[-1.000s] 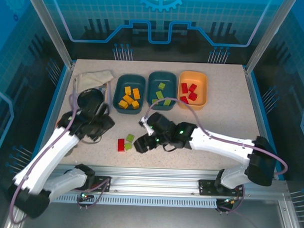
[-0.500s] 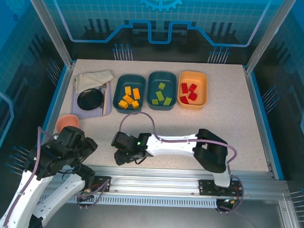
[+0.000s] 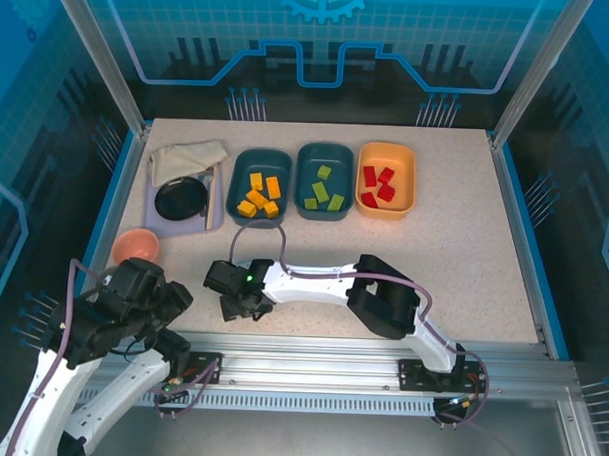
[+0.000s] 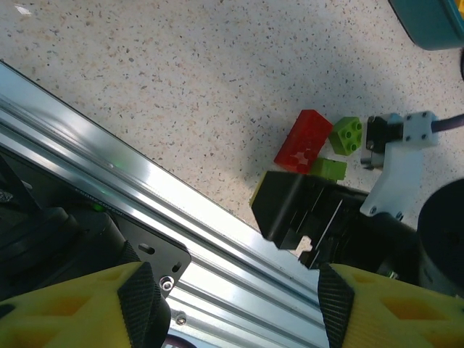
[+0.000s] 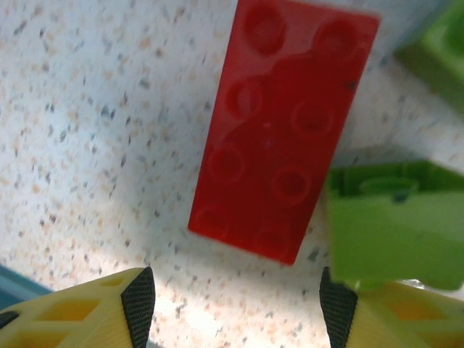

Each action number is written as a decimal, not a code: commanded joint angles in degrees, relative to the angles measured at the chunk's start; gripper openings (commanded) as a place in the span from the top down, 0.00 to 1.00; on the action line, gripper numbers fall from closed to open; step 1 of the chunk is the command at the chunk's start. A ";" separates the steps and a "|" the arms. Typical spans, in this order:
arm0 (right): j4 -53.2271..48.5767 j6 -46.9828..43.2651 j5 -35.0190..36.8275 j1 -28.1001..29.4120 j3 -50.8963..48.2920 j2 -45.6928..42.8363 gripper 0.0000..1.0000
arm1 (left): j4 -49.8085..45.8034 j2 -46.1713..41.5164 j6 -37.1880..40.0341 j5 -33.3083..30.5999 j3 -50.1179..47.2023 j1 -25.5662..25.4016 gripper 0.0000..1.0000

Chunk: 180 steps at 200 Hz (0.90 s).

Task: Sort the legos into containers by color

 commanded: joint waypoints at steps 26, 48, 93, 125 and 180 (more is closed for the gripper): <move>-6.76 -3.35 2.46 -2.59 7.46 4.81 0.36 | -0.25 -0.72 -1.34 1.26 -0.35 0.18 0.35; -8.74 -4.35 2.28 -3.02 11.64 7.96 0.36 | -0.02 -0.58 -1.80 1.17 -0.63 0.18 0.35; -13.61 -5.17 2.72 -3.12 17.46 11.55 0.42 | 0.59 -0.25 -2.51 1.17 -0.87 0.21 0.35; -15.14 -5.92 3.25 -2.93 18.14 12.57 0.54 | 1.39 0.08 -2.12 1.26 -1.37 0.20 0.35; -15.64 -8.26 4.53 -1.45 18.60 12.13 0.66 | 4.13 -1.18 0.23 1.79 -3.69 0.16 0.34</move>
